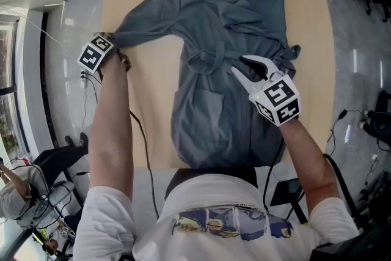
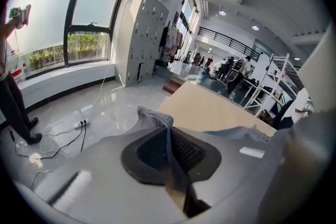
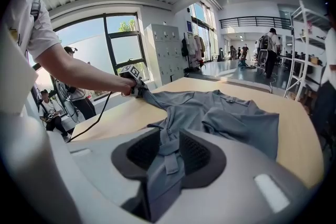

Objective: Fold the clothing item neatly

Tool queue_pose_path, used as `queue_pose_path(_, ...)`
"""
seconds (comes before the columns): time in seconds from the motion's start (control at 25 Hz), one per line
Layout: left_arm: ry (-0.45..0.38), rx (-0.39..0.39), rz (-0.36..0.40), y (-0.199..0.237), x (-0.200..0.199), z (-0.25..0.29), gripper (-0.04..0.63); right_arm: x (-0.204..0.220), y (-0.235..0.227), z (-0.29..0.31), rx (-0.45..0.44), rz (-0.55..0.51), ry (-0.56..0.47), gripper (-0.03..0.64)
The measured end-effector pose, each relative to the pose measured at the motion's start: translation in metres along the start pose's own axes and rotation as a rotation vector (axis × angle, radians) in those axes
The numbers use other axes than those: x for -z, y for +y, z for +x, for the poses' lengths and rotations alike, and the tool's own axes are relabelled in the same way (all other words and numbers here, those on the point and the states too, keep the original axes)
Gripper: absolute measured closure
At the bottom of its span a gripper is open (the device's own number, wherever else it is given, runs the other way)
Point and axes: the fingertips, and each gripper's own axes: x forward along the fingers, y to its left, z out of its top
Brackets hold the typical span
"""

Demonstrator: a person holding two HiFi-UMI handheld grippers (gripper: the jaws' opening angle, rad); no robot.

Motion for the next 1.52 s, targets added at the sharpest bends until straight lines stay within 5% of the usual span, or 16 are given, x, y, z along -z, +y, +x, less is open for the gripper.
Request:
queue_pose_path(0.4,-0.141,0.184,0.207,-0.092,-0.025,-0.035,0.568,0.014,-0.009,-0.012,0.018,0.040,-0.003,0.512)
queue_pose_path(1.04,-0.154,0.438,0.395,-0.260,0.003,-0.065,0.569,0.040,-0.031,-0.044,0.077,0.151,-0.016,0.512)
queue_pose_path(1.52,-0.127,0.637,0.517,-0.374,0.065,-0.089,0.569,0.064,-0.047,-0.057,0.125,0.213,-0.017,0.512)
